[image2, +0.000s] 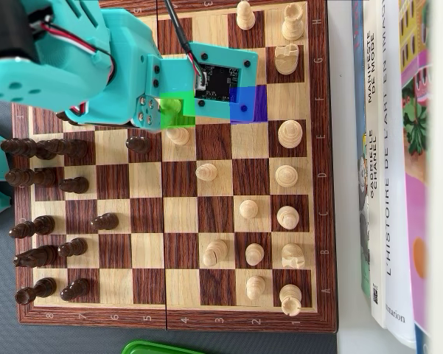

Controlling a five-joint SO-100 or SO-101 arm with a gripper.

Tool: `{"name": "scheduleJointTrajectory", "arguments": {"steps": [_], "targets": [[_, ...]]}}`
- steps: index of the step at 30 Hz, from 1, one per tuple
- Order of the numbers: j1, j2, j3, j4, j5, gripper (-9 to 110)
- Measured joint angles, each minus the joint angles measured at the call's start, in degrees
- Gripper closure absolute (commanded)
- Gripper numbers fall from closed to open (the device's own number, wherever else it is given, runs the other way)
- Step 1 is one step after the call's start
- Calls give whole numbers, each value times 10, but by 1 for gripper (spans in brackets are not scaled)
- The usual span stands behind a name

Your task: Play chess

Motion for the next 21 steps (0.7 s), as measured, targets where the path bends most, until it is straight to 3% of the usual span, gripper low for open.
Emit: {"name": "scheduleJointTrajectory", "arguments": {"steps": [21], "targets": [[-4, 44, 0, 0, 0, 88]]}}
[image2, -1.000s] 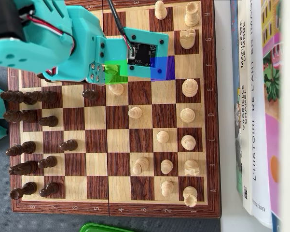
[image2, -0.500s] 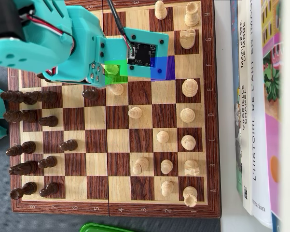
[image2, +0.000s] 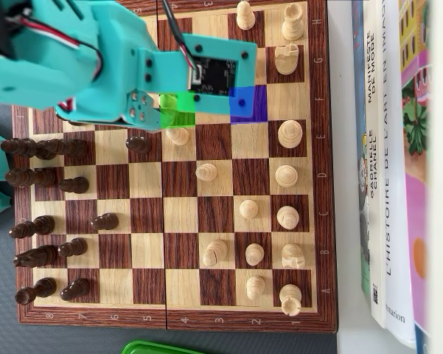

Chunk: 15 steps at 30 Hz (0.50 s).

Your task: Play chess

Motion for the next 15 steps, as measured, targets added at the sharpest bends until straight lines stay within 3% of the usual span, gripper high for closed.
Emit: {"name": "scheduleJointTrajectory", "arguments": {"steps": [15], "targets": [[0, 81, 0, 0, 0, 88]]}}
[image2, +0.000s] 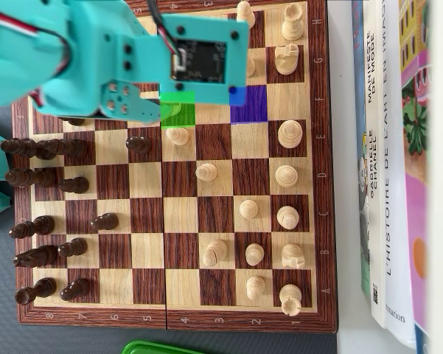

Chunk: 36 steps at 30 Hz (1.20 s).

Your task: Play chess

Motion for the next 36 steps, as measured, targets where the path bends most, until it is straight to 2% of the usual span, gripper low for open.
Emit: {"name": "scheduleJointTrajectory", "arguments": {"steps": [10, 31, 36], "targets": [[16, 87, 13, 1, -2, 88], [149, 381, 167, 1, -138, 88], [156, 441, 229, -54, -165, 88]]}}
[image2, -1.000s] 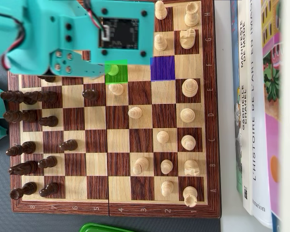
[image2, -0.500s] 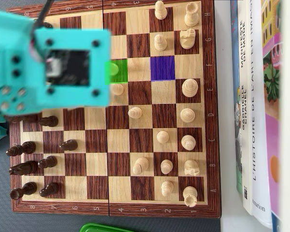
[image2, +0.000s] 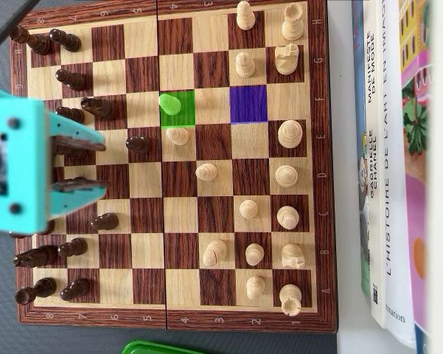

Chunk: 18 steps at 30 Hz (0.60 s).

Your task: Play chess

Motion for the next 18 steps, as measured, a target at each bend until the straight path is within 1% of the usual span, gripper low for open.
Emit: {"name": "scheduleJointTrajectory", "arguments": {"steps": [9, 18], "targets": [[0, 126, 149, -160, -37, 88], [0, 262, 287, -254, -40, 88]]}}
